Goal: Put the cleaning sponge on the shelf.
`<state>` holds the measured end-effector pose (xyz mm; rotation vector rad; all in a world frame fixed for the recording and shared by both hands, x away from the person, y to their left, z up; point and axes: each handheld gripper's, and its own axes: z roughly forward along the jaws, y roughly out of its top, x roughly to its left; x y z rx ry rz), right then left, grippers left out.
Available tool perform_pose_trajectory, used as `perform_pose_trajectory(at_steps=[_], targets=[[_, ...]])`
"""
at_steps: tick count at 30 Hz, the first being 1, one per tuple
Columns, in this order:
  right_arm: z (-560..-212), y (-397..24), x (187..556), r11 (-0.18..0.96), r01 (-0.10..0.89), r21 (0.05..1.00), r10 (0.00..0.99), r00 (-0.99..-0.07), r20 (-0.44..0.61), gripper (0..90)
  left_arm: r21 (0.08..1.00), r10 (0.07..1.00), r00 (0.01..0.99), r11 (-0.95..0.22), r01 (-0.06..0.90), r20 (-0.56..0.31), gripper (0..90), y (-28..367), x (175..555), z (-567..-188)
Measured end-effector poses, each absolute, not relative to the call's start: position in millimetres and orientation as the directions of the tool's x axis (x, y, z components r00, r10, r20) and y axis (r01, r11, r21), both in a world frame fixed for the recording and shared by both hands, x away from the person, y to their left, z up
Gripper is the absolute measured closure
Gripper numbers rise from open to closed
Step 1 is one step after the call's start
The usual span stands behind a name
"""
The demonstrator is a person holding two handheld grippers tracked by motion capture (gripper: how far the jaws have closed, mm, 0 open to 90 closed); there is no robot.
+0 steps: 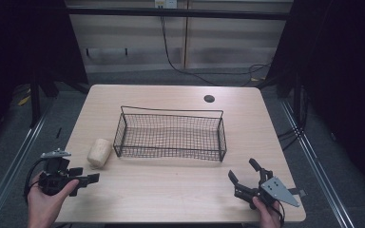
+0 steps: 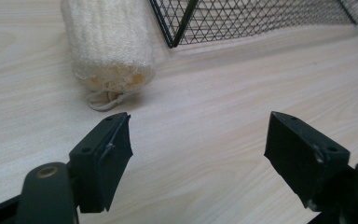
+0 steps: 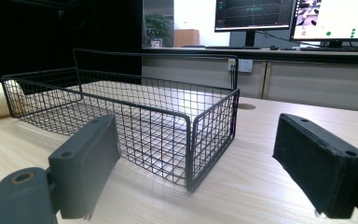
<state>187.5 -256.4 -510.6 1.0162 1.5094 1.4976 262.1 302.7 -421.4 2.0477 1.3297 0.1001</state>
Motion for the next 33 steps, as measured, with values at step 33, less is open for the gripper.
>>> perform_pose_trajectory(at_steps=[33], targets=[[-510.6,-256.4,187.6,-0.005,0.025,1.000,0.918,-0.396,0.015,13.5,0.448,0.831,0.490,-0.345,0.825,-0.262,17.2,305.3,322.5,-400.4]])
